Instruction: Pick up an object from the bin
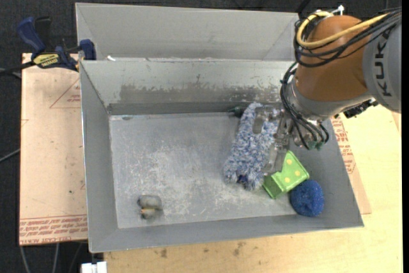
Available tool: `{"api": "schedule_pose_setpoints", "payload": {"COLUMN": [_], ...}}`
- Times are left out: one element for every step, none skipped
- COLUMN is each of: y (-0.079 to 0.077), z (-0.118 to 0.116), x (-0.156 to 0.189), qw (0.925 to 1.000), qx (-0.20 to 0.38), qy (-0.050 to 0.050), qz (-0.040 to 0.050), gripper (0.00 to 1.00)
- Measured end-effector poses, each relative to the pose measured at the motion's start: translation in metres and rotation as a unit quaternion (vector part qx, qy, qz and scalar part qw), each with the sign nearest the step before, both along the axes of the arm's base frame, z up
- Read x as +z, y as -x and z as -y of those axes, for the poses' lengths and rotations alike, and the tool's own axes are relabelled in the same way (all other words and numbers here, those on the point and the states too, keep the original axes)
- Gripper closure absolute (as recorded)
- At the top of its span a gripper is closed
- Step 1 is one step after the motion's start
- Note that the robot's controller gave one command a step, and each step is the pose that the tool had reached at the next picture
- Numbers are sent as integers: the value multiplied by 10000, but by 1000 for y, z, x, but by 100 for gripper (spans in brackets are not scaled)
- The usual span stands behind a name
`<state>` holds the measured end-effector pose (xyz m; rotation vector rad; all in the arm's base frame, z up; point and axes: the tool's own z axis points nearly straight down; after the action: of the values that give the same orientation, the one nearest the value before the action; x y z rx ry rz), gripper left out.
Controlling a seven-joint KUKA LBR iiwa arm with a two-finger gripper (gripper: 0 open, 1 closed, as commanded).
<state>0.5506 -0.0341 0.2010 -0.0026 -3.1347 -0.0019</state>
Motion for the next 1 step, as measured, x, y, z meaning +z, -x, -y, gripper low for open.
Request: {"api": "schedule_pose_setpoints", "payload": {"y": [-1], "z": [0], "x": [5], "qw": [10000], "qx": [7], "qy": [4], "qz": [38], "gripper": [0]}}
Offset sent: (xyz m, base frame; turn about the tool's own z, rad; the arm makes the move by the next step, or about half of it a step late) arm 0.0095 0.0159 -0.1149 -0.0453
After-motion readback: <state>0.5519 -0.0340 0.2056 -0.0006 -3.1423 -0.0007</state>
